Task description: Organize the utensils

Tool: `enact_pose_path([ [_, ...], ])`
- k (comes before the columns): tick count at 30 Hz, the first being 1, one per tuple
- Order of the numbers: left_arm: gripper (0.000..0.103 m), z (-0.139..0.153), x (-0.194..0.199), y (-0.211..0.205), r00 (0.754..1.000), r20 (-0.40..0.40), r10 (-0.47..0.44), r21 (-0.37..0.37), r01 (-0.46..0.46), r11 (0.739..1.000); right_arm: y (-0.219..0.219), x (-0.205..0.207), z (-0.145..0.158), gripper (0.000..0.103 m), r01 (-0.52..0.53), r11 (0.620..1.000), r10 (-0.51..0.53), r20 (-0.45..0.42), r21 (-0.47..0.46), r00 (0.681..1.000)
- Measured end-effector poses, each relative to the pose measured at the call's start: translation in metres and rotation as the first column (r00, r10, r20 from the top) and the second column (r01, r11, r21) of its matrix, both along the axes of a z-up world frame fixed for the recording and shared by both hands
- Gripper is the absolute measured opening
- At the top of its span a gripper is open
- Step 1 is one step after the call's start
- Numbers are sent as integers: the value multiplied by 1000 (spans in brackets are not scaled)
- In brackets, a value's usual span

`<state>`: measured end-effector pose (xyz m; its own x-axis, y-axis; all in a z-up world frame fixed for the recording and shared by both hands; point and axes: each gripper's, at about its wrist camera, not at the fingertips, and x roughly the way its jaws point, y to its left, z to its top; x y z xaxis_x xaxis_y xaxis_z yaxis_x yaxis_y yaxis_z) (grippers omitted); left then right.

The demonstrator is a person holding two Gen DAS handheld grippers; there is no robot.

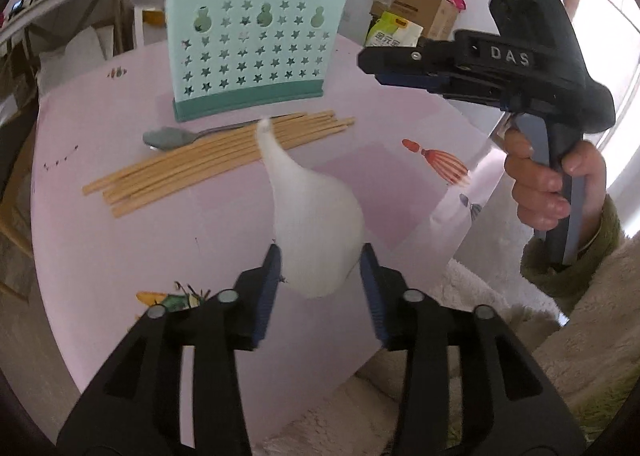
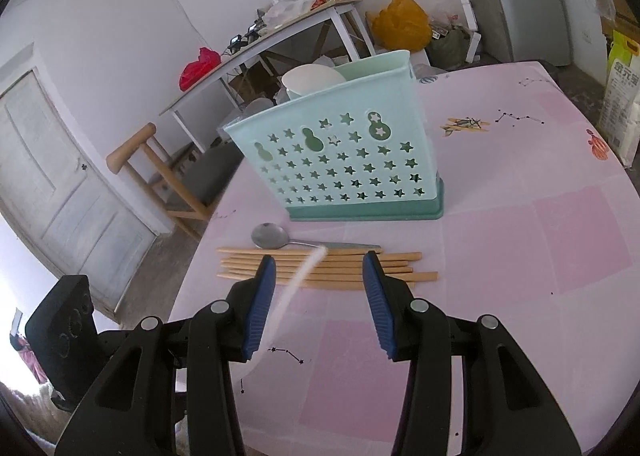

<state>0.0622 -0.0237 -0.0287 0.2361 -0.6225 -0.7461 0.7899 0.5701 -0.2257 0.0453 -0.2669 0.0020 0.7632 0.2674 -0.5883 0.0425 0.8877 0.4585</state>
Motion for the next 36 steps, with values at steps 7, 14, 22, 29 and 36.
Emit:
enact_pose_path([
  [7, 46, 0, 4, 15, 990, -103, 98, -66, -105, 992, -3, -6, 1, 44, 11, 1000, -11, 2, 3, 1000],
  [14, 46, -24, 5, 27, 902, -417, 114, -209, -217, 954, -5, -10, -2, 44, 9, 1000, -9, -5, 15, 1000],
  [22, 44, -58, 2, 18, 735, -676, 49, -296, -332, 895, -4, -15, 2, 44, 1, 1000, -2, 12, 16, 1000],
  [29, 33, -70, 19, 18, 642, -759, 109, -282, -475, 833, -10, -19, -1, 44, 13, 1000, -13, 4, 25, 1000],
  [36, 8, -73, 27, 20, 613, -764, 203, -220, -542, 811, -10, -19, -5, 44, 12, 1000, -12, -5, 28, 1000],
])
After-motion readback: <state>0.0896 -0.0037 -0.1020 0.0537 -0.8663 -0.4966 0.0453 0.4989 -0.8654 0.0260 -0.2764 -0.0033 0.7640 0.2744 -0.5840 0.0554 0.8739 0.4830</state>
